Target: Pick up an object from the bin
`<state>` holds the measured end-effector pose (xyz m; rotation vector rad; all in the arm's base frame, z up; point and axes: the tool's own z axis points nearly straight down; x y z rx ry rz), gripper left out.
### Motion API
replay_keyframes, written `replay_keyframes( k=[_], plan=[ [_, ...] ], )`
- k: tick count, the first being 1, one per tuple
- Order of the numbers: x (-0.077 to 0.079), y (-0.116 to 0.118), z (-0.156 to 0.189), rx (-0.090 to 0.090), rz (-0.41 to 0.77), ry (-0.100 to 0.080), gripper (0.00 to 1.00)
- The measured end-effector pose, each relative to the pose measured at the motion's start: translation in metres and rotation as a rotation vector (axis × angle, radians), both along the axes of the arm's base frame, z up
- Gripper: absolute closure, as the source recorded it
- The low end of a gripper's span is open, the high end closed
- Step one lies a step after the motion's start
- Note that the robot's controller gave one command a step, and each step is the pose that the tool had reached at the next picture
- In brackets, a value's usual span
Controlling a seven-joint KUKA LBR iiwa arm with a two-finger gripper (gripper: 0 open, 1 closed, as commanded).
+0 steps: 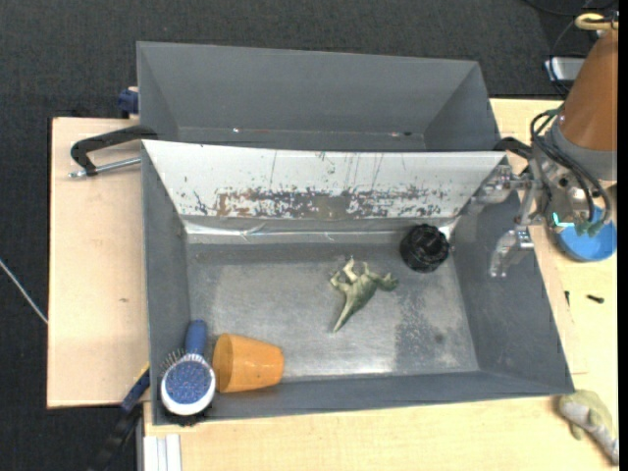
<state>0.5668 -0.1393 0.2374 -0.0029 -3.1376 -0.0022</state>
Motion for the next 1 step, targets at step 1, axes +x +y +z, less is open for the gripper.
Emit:
replay_keyframes(
  k=[1],
  plan=[
    [0.0188, 0.0360, -0.1293, 0.002, 0.132, -0.003, 0.00]
  ],
)
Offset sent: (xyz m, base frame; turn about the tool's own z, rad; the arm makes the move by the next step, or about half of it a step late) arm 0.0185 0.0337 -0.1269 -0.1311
